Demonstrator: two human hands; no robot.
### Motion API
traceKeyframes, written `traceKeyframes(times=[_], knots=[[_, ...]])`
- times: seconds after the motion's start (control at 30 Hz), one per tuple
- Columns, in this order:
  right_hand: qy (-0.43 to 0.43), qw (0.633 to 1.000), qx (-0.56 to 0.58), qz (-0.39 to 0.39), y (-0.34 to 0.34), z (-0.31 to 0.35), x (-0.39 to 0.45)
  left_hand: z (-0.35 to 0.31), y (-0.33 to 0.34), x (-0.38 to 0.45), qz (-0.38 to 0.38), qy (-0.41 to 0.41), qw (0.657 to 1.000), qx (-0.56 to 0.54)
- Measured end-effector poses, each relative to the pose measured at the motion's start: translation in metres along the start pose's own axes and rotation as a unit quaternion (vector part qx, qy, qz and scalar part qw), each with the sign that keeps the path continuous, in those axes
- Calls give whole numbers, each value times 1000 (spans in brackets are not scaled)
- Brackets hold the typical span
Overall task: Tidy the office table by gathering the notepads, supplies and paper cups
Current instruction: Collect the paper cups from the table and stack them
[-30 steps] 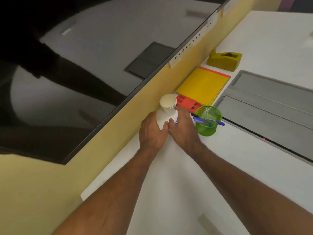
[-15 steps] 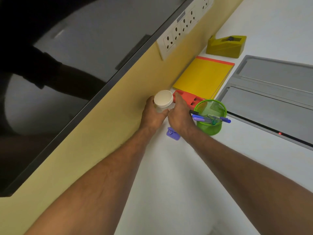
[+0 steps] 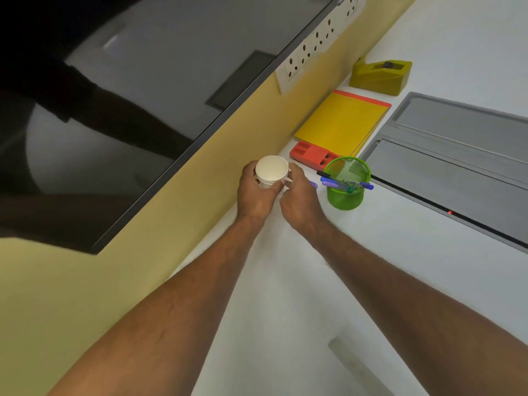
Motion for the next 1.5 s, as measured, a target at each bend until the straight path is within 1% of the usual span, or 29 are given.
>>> traceKeyframes(times=[0.13,0.3,0.37,0.47,0.6,0.7,0.83,0.93,1.1,1.23,1.33,1.4,1.5], knots=[[25,999,-30,15,-7,-5,-43,-1,-18,-47,3,-10,1000,6],[40,998,-39,29,-19,-13,-111,-2,-30,-115,21,-36,999,3],[69,996,-43,23,-27,-21,-137,-3,-32,-142,35,-44,998,4],[111,994,-10,7,-38,-34,-179,-5,-31,-181,62,-50,997,-6],[134,990,11,-31,-59,-43,-234,-6,-27,-237,90,-67,993,-21],[141,989,26,-32,-71,-45,-271,-9,-25,-276,116,-54,992,-5],[129,991,27,-5,-80,-43,-317,-17,-24,-326,166,-25,986,15],[151,988,25,14,-85,-50,-347,-26,-24,-361,200,10,979,45],[156,988,13,7,-99,-59,-388,-36,-25,-402,234,52,967,89],[148,989,-5,0,-106,-65,-411,-40,-28,-428,239,81,958,136],[147,989,-22,20,-107,-70,-421,-42,-30,-443,226,105,954,166],[148,988,-23,28,-107,-72,-425,-40,-30,-449,228,107,951,179],[142,990,-21,18,-108,-72,-430,-37,-30,-454,230,109,949,185]])
Point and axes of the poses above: each hand's wrist, its own x-axis towards the middle knuckle, its own y-axis out of the palm, z = x × y, the point moved 8 cm from there along x, towards the middle knuckle, and after that the axes turned 1 degree about z, right-handed, at the moved point
